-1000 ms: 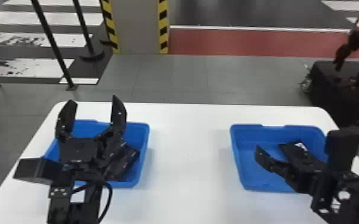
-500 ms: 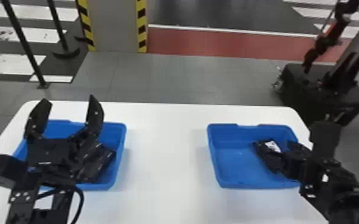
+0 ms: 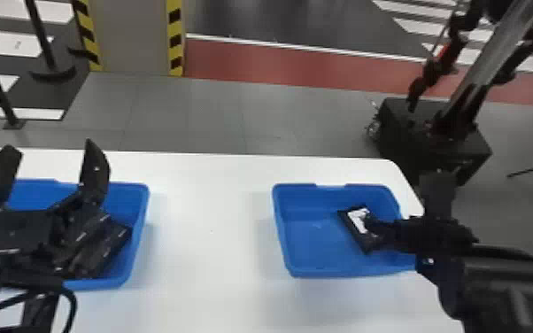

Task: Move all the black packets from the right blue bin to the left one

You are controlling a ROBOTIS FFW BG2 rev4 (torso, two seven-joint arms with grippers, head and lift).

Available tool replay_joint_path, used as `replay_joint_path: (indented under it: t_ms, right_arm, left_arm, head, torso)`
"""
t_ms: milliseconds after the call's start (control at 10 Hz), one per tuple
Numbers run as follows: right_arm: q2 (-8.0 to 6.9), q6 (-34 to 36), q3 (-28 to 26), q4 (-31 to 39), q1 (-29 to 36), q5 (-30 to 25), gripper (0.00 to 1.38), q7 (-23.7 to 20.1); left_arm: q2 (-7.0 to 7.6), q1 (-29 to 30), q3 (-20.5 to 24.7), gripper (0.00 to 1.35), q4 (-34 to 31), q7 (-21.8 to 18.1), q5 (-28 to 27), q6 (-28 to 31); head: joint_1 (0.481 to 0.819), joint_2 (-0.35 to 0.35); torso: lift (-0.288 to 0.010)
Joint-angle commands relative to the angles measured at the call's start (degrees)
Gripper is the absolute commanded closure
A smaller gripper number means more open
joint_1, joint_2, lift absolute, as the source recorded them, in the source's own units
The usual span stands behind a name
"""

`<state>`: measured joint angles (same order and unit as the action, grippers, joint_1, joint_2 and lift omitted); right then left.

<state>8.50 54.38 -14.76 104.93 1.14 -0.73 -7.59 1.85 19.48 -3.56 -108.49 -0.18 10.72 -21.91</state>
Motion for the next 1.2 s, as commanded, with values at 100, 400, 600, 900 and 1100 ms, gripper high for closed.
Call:
replay_joint_path:
  t_ms: [100, 400, 600, 900, 1100]
  right_arm:
    - [0.55, 2.71, 0.78, -6.14, -4.52, -0.86, 0.23, -0.41]
    - [0.47, 3.42, 1.40, -8.67, -6.21, -0.59, 0.23, -0.49]
    - [0.47, 3.42, 2.63, -8.81, -6.21, 0.64, 0.23, -0.58]
    - [-0.85, 3.42, 2.71, -9.37, -6.35, -0.15, 0.23, 0.47]
    - [-0.50, 3.42, 2.71, -10.08, -6.49, -0.24, 0.23, 0.91]
  left_arm:
    - [0.09, -0.08, 0.05, 0.09, 0.00, 0.00, 0.00, 0.67]
    - [0.26, 0.06, -0.13, 0.09, -0.28, -0.09, -0.09, 1.66]
    - [0.44, 0.20, -0.13, 0.09, -0.56, -0.09, -0.18, 1.94]
    - [0.53, -0.08, -0.39, 0.09, -0.56, -0.09, -0.18, 2.36]
    - [0.79, -0.08, -0.39, 0.09, -0.56, -0.09, -0.18, 2.50]
  head:
    - [0.695, -0.211]
    - [0.695, -0.206]
    - [0.695, -0.203]
    - [0.695, -0.183]
    - [0.695, -0.185]
  torso:
    - [-0.110]
    - [-0.110]
    - [-0.110]
    - [-0.110]
    - [-0.110]
